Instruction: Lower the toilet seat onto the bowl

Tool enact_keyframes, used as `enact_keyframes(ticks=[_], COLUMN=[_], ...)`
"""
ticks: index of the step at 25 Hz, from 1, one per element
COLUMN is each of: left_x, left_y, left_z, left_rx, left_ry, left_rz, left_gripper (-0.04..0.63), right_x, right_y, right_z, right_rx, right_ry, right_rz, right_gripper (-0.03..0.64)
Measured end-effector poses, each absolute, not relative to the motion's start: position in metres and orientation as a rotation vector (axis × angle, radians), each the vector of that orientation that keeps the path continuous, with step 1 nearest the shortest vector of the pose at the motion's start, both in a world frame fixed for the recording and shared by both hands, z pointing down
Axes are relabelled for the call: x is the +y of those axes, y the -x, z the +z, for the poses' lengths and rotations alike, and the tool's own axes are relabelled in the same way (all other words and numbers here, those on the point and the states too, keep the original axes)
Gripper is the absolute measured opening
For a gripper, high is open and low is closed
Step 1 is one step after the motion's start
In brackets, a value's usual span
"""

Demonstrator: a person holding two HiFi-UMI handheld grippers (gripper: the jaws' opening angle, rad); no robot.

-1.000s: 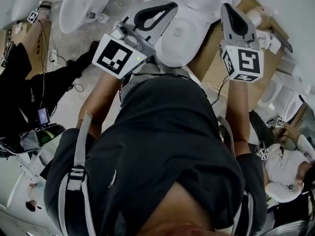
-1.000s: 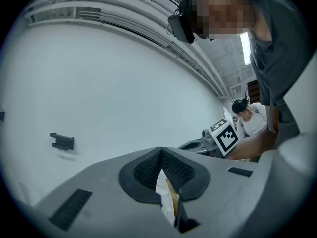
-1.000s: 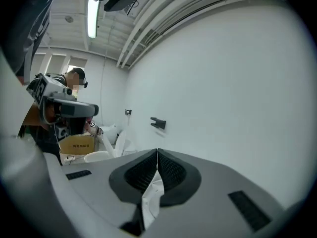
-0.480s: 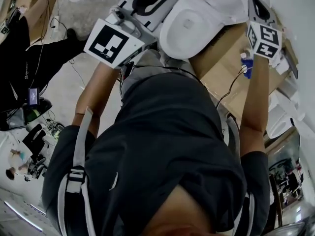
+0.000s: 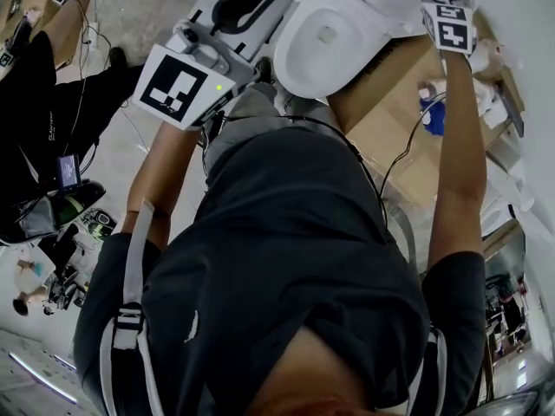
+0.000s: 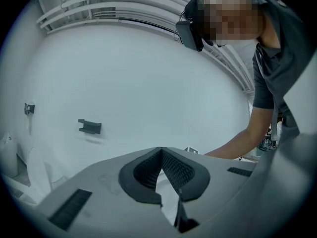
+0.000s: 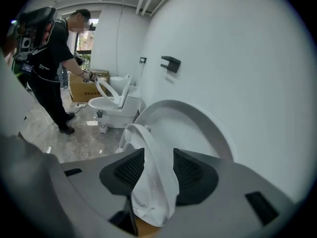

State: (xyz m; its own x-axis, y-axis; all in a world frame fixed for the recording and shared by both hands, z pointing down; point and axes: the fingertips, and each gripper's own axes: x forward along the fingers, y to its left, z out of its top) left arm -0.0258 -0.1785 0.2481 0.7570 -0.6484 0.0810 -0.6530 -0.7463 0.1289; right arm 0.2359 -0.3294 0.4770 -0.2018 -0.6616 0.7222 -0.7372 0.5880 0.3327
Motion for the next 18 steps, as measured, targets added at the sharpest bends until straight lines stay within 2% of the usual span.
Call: enact_keyframes(ticks=[11,14,18], left_x=[-0.176,-0.177,-0.177], left_y=[0.018,0.015,0.01], left_z=[0.263,0.267,0.269], left_rx=[-1.016,-1.006,-0.991], left_ry=[-2.759,-2.756,-2.758], left_rz=[0.08,0.086,0.075], left_gripper=[0.003,0.003,0.003], right_x=[-0.352,-0.345,-0.336], right_y=[-0.248,-0.245,-0.243], right_z=[0.519,0.519,0.52], right_rx=[-1.87,-1.898,-1.906], right_ry=[-1.034,-0.972,-0.939], right_rz=[0.169,0.165,0.164], right_gripper=[0.172,0.131,0.118])
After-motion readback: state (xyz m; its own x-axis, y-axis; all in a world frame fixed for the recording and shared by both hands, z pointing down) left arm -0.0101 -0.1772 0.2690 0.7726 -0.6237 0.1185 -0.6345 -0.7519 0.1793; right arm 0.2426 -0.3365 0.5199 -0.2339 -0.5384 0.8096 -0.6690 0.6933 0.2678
